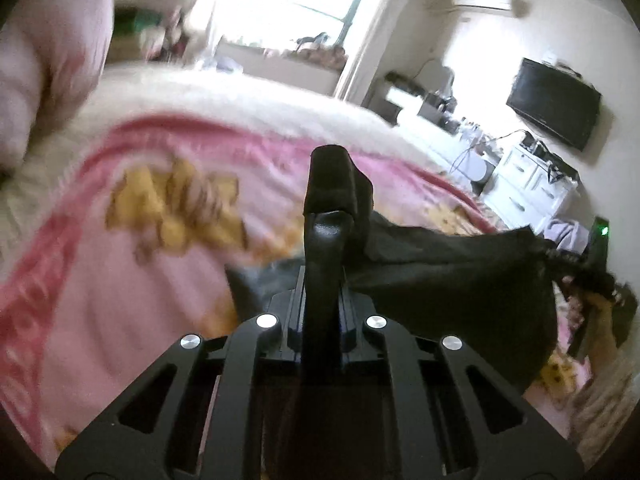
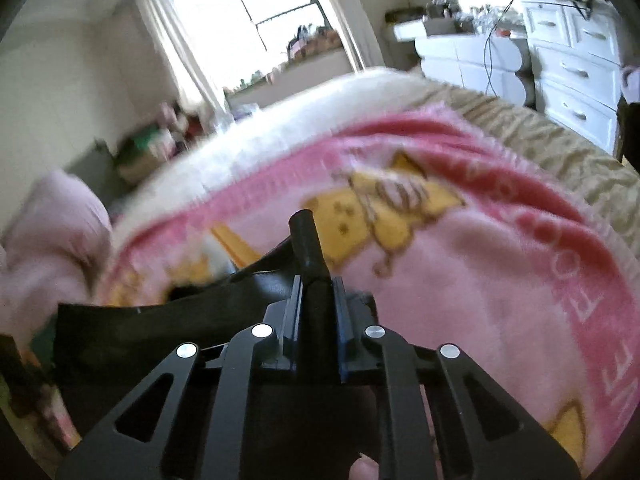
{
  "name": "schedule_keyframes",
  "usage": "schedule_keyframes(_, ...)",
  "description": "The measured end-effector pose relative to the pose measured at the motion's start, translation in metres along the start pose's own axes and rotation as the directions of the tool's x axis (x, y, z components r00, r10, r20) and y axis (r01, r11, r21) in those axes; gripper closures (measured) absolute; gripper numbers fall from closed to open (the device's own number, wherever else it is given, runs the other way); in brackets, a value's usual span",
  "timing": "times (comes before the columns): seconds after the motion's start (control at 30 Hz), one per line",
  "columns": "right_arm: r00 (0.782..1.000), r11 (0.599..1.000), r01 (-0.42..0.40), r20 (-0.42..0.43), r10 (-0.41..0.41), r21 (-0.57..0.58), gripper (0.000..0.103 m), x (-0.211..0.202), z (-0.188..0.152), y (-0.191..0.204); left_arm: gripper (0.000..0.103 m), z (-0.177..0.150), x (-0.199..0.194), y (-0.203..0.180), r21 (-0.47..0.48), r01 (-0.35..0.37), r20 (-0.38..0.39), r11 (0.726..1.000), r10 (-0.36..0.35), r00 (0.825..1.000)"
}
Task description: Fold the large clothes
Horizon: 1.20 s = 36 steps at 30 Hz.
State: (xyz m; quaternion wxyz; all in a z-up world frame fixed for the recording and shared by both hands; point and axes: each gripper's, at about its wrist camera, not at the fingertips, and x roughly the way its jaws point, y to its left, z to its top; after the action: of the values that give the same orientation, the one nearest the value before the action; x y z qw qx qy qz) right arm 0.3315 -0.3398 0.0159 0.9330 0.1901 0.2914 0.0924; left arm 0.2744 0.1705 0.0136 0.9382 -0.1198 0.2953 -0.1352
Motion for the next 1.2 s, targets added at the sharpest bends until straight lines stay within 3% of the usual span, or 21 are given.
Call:
schedule_keyframes(0.13,1.0,1.0,0.025,-0.001,-0.025,0.004,0.091,0.007,0.007,-0.005,0.097,0.014,0.015,-0.003,0.021,-0.011,-0.01,1.0,0.011,1.0)
schedule_keyframes(0.2,0.999,0.999,0.043,-0.025,-0.043,0.004,0.091,0.018,0.004,-0.008,0.097,0.012,0.029,-0.005,0.051,-0.043,-0.032,0.998,0.045,0.998)
schedule_keyframes(0.3,0.996,0.998,0.068,-0.056,-0.068,-0.001,0.091,0.034,-0.003,-0.011,0.097,0.005,0.046,0.005,0.01,-0.06,-0.072,0.998,0.061,0.996)
schedule_keyframes(0.47,0.987,0.992,0.127,-0.098,-0.128,-0.02,0.09,0.052,-0.016,-0.014,0.097,-0.004,0.054,0.007,0.029,-0.09,-0.081,0.996,0.092,0.992)
schedule_keyframes(0.6,0.97,0.98,0.193,-0.141,-0.198,-0.044,0.083,0.066,-0.025,-0.016,0.094,-0.012,0.065,0.002,0.069,-0.157,-0.113,0.985,0.164,0.98)
schedule_keyframes(0.73,0.965,0.976,0.21,-0.152,-0.216,-0.051,0.08,0.07,-0.028,-0.018,0.092,-0.015,0.07,0.005,0.07,-0.177,-0.132,0.982,0.185,0.974)
schedule_keyframes(1.07,0.954,0.969,0.246,-0.172,-0.245,-0.011,0.058,0.067,-0.029,-0.024,0.087,-0.015,0.071,0.008,0.09,-0.199,-0.129,0.976,0.209,0.969)
schedule_keyframes(1.2,0.954,0.97,0.243,-0.184,-0.238,0.006,0.043,0.062,-0.03,-0.024,0.082,-0.014,0.068,0.002,0.104,-0.216,-0.124,0.971,0.228,0.966)
